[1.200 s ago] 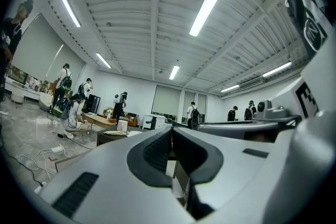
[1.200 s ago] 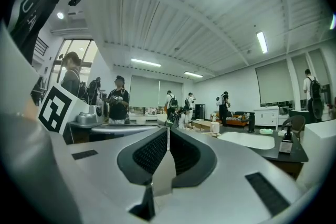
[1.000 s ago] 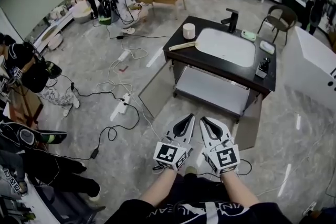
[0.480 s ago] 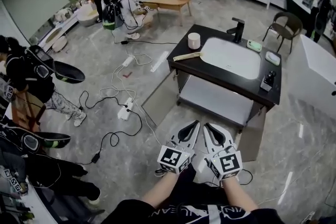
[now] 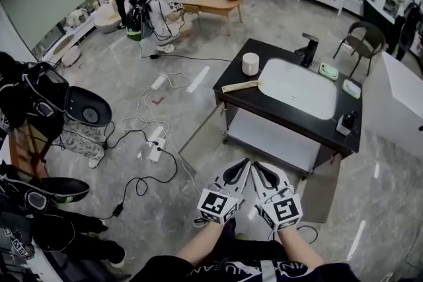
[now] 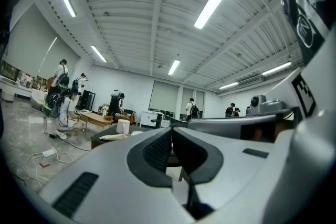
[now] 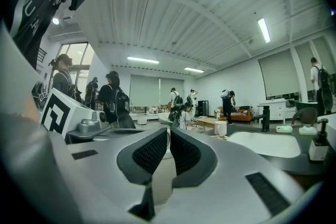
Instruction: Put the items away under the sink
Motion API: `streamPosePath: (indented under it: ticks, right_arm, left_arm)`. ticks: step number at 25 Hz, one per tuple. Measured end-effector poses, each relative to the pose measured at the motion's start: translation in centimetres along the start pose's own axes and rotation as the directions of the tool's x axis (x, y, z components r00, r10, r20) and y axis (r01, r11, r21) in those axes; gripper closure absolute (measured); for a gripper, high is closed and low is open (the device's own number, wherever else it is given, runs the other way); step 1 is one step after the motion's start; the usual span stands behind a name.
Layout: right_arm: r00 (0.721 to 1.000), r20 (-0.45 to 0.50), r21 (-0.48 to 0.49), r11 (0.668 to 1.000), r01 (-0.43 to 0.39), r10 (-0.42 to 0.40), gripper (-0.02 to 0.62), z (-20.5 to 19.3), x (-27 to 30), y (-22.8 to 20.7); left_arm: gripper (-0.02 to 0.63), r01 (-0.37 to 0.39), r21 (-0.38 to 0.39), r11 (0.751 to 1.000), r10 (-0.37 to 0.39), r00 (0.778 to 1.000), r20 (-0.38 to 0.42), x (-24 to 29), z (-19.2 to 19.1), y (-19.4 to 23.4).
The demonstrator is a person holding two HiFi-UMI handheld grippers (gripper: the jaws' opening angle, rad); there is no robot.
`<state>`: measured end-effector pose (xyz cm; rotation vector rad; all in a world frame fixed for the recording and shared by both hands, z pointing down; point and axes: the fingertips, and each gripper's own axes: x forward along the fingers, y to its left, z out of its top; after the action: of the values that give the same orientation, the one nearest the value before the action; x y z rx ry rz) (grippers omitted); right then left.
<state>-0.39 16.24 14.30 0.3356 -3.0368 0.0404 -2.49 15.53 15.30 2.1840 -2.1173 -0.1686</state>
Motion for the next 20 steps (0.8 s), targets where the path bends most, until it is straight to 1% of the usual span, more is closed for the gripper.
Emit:
streamPosePath:
  ticks: [6,12,16,20]
  right_arm:
    - [1.0,-0.007,-0.004,1.0,0.008,-0.008,0.557,0.8,6.5,-2.6]
    - [0.998,-0.003,0.003,0.998,0.063,-0.063,0.557,1.3,11.9,-5.5]
    - [0.994,0.015,0.008,0.994,0.107,-0.107,0.556,1.4,14.7,-6.8]
    - [0.995,-0.006,0.006,0.995,0.103,-0.103,0.557,1.4,15.4,-6.8]
  left_arm:
    - [0.597,0.026,-0.002,1.0,-0.026,1.0,-0.008,4.3,0.8,5.9]
    - [0.597,0.076,-0.005,0.997,-0.076,0.997,-0.005,7.8,1.6,10.5]
    - [0.597,0.11,-0.009,0.994,-0.11,0.994,-0.001,9.4,1.7,12.9]
    - [0.597,0.129,-0.016,0.992,-0.129,0.991,-0.02,9.7,1.7,13.6]
